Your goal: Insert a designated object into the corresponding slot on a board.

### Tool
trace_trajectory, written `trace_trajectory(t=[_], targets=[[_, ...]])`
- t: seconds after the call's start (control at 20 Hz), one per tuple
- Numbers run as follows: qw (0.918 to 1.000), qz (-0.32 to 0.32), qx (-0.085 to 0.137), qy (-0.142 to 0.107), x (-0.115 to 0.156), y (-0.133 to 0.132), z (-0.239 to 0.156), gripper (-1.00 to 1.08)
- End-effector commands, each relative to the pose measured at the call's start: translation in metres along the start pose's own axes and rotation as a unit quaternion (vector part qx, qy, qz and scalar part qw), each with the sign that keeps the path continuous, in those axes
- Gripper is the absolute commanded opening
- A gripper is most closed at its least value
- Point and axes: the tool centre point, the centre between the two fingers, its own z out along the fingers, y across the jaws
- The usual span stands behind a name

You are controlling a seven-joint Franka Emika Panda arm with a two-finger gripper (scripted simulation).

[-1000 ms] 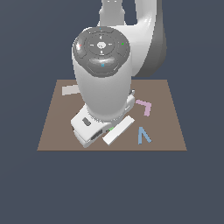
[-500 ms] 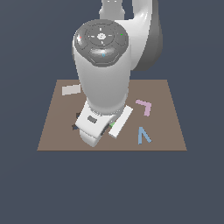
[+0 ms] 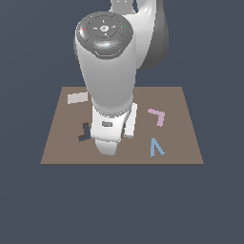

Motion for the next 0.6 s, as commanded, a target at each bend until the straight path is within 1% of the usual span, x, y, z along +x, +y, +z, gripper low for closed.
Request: trace_trajectory(t=[0.0,0.1,0.25,0.4,0.55], targets=[[0.9987,-0.05,0.0,0.0,-0.004,-0.004,-0.001,-1.0],[0.996,-0.089,0.0,0.0,-0.007,-0.007,-0.001,-1.0],[0.9892,-0.146,-0.001,0.0,-0.013,-0.01,-0.001,-1.0],[0.9793,-0.203,-0.001,0.0,-0.019,-0.013,-0.002,-1.0],[0.9663,-0.257,-0.001,0.0,-0.025,-0.016,-0.002,-1.0]])
